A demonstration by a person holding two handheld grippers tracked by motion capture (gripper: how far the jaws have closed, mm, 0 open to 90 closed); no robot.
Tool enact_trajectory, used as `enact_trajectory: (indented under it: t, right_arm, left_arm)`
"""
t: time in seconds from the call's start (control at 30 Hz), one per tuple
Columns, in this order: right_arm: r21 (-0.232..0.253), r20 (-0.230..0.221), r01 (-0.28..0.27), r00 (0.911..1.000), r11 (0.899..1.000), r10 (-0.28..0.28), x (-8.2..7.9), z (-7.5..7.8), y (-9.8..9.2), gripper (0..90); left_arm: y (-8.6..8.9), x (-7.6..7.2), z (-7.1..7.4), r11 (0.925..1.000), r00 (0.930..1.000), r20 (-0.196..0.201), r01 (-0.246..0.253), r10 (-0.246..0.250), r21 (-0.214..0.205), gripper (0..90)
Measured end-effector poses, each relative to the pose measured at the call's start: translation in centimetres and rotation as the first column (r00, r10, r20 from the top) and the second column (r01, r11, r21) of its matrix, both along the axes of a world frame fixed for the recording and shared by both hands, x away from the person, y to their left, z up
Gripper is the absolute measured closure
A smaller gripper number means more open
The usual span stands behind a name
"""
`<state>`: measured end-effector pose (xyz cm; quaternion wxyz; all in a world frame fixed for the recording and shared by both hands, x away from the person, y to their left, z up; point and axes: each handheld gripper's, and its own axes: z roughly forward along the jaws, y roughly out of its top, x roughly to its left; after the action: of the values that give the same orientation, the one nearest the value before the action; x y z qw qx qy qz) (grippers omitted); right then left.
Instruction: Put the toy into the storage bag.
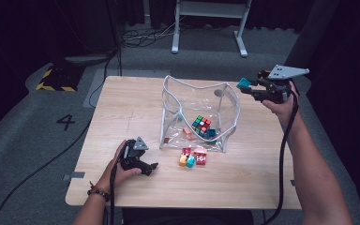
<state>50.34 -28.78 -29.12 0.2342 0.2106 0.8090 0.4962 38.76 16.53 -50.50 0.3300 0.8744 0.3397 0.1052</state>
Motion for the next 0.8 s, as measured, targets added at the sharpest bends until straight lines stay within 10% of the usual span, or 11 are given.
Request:
enact_trajectory:
  t: [0.33,0.67,0.8]
  right_arm:
    - [-0.118,-0.011,-0.175,0.9845,0.977,0.175,-0.3,0.6,4.9,59.5]
    - [-0.325,-0.116,-0.26,0.9652,0.909,0.234,0.3,-1.3,9.8,59.5]
    - [-0.425,-0.169,-0.265,0.9627,0.866,0.211,0.8,-2.4,11.1,59.4]
  left_arm:
    - [0.0,0.0,0.0,1.0,1.0,0.0,0.001,-0.001,-0.002,0.0]
    - [0.0,0.0,0.0,1.0,1.0,0.0,0.001,-0.001,-0.002,0.1]
    - [0.0,0.0,0.0,1.0,1.0,0.0,0.001,-0.001,-0.002,0.0]
